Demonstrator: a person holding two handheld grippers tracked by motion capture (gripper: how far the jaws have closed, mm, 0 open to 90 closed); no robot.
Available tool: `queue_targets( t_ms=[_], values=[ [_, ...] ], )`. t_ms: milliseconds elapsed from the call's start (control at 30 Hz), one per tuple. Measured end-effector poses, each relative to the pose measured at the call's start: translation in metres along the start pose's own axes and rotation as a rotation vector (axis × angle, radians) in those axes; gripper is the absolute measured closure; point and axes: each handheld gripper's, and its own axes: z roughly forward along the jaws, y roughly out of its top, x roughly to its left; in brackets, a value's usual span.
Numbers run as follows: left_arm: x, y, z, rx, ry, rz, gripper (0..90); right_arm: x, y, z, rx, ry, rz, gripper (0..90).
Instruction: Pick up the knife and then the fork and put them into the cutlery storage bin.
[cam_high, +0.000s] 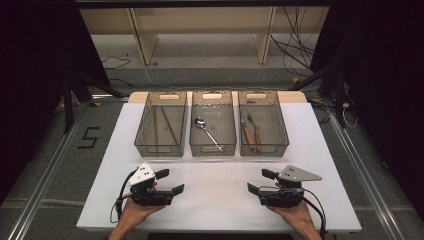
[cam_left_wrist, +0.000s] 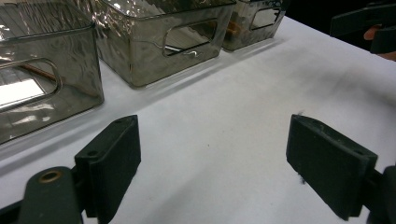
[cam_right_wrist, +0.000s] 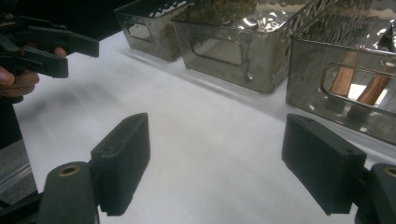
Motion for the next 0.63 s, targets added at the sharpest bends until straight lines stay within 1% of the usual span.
queue_targets(
  t_ms=[167,633],
  values=[
    [0.0001,0.0001,0.0001,-0.002,-0.001,-0.002,17.5,-0.0009,-0.0020,0.0001,0.011,-0.006,0.003,24.2],
    [0.0000,-0.0002,0.0007,0.000,-0.004,-0.004,17.5,-0.0003,-0.0019,-0.0006,0.007,-0.006,-0.001,24.2]
  ],
)
